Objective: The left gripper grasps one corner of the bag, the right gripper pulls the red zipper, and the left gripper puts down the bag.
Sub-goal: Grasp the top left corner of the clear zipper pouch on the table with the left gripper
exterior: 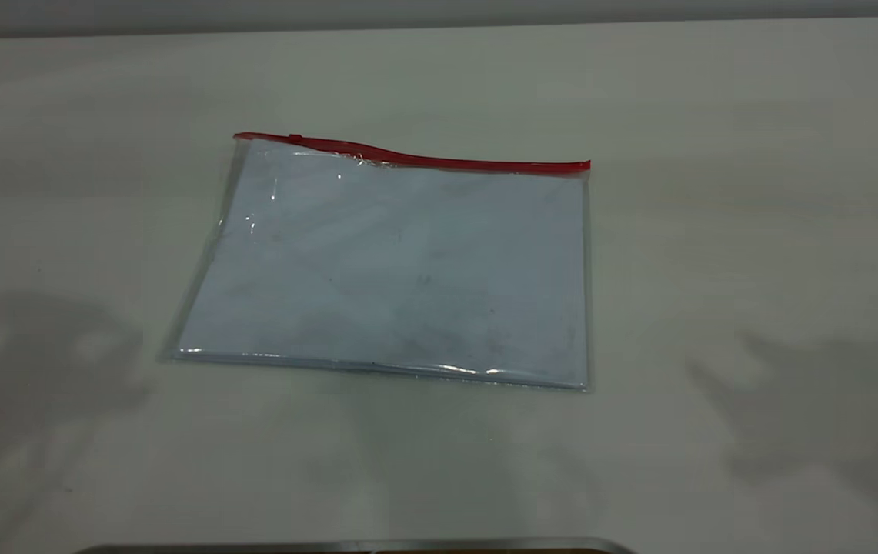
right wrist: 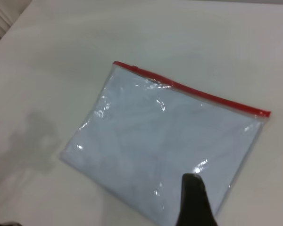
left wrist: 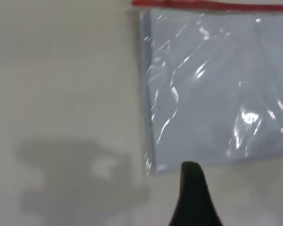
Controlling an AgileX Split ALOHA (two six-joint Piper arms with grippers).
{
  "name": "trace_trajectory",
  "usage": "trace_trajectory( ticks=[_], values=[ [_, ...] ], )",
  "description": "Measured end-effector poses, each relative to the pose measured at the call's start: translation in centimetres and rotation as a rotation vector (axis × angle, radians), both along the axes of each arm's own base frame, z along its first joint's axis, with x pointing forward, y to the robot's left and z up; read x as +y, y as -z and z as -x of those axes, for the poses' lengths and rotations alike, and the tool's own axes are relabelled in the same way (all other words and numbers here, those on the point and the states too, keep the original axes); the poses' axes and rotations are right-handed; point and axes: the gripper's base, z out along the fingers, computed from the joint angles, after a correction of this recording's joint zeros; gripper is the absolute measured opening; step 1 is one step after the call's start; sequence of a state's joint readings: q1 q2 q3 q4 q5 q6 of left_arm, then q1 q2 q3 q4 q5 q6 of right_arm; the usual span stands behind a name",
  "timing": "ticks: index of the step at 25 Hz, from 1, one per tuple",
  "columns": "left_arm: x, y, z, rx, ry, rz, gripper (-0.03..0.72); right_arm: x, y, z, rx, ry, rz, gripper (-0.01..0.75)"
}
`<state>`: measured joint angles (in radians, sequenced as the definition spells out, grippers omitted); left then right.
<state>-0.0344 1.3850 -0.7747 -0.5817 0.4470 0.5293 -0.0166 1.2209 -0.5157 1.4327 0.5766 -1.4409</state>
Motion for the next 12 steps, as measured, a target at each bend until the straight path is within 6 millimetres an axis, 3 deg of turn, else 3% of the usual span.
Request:
trace_trajectory(
  ticks=[5, 12],
  values=[
    [-0.8, 2.3, -6.2, 0.002, 0.061, 0.038, 0.587, 1.3, 1.4, -4.5, 0.022, -0.053, 0.043, 0.553],
    [-1.5, 8.5, -13.4, 0.092, 0.135, 0.069, 0.587, 3.7, 5.0, -9.5, 0.112, -0.113, 0.063, 0.553]
  ],
)
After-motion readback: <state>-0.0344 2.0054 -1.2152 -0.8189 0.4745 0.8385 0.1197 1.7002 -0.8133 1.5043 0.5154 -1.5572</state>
